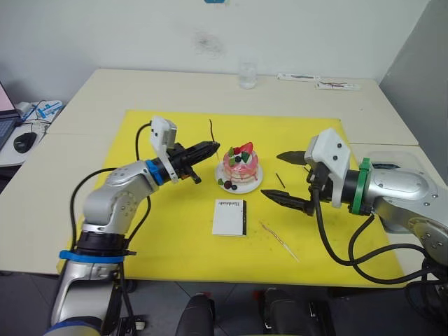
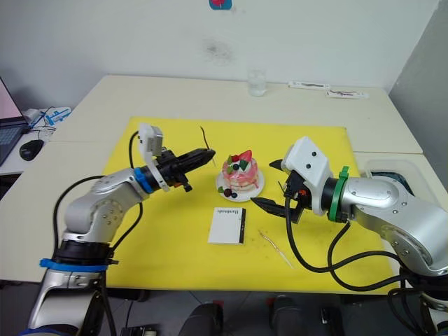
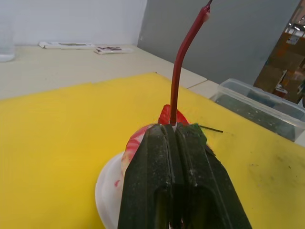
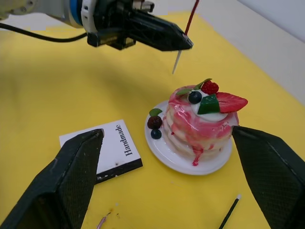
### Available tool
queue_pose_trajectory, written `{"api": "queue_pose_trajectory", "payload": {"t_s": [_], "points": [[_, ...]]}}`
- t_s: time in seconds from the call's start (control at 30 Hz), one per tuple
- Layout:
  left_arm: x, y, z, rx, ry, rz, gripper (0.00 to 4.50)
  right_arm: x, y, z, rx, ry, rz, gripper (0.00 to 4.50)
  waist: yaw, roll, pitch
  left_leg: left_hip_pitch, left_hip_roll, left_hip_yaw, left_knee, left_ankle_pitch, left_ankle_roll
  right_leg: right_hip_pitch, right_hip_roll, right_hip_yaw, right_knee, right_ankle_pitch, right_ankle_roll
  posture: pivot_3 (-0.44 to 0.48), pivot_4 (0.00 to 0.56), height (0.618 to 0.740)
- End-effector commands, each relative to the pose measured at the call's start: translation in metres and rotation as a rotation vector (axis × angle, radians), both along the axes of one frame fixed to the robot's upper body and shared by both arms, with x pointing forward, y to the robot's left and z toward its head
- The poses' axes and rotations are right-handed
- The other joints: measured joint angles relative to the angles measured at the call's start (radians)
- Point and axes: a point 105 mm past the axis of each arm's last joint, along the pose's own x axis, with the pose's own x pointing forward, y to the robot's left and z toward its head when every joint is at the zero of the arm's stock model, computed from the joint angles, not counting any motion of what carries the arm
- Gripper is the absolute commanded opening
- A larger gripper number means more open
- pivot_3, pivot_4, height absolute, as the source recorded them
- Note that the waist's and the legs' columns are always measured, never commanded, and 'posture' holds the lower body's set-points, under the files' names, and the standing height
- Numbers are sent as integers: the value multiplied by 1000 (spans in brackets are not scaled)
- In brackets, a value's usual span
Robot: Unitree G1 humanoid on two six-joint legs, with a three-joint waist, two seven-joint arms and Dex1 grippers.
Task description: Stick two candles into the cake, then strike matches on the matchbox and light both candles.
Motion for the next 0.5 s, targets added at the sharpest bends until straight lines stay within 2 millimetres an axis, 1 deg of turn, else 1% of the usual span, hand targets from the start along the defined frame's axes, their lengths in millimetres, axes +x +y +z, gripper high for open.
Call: {"api": "queue_pose_trajectory", "payload": {"t_s": [0.03,0.23,0.5], "points": [[5,-5,18,-13,-86,-11,0,-3,1,6,2,-45,-2,4467,0,0,0,0,0,0,0,0,0,0,0,0,0,0,0,0,150,740],[9,-8,19,-30,-82,-17,0,-4,2,2,-4,-40,-4,4467,0,0,0,0,0,0,0,0,0,0,0,0,0,1,2,0,150,740],[11,-8,11,-5,-87,-3,0,-4,1,2,-6,-45,-6,4467,-1,0,0,0,0,0,0,0,0,0,0,0,1,1,2,0,150,740]]}}
